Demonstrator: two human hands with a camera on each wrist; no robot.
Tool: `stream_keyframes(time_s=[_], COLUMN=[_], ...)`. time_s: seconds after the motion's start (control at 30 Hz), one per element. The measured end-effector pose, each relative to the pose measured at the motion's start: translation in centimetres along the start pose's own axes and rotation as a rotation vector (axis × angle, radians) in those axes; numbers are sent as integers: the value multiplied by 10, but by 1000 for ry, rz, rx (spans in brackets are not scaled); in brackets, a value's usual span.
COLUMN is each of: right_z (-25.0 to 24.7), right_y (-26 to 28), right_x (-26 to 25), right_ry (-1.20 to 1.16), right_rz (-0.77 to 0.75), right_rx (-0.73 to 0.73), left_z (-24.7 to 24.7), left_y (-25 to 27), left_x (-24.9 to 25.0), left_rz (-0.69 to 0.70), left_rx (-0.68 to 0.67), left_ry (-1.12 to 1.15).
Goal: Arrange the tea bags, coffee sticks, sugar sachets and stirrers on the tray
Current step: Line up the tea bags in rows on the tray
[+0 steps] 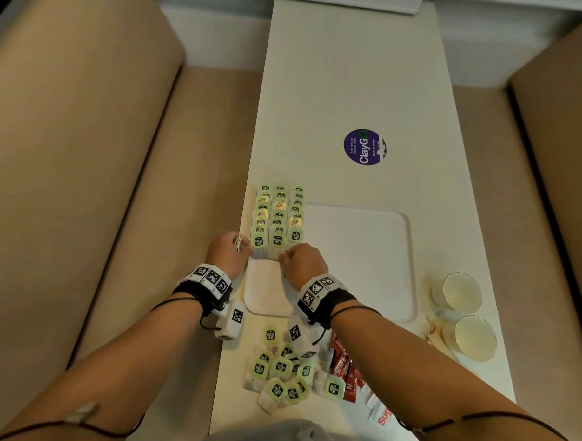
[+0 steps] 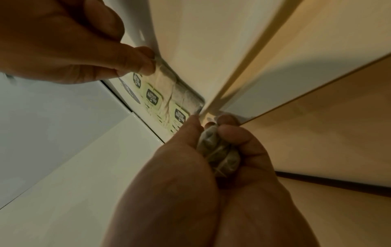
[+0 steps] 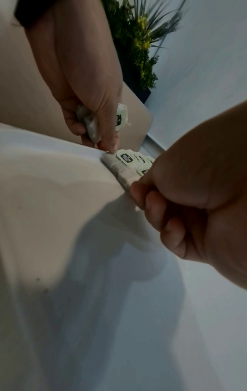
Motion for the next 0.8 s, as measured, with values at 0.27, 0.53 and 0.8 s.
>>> stream_keyframes(time_s=[0.27,0.53,0.8], right_z=[-5,-12,-8], right_y=[-2,15,24], right_x=[2,-4,-9], right_ry=[-16,-107,-216], right_rz=[-30,-212,-330], right_rx=[1,23,-20], left_z=[-6,-4,-6], left_y=[1,14,27], left_x=[5,7,19], left_rz=[-23,-211,-119], left_rx=[-6,-317,-492], left_ry=[67,582,528])
Point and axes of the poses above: each hand's wrist, its own y-axis away from the middle knuckle, its own z-axis out of the palm, x = y × z, the point moved 3 cm from there along -y, towards the middle knuckle, and after that the axes turned 12 degrees about y, right-handed, at the moved point
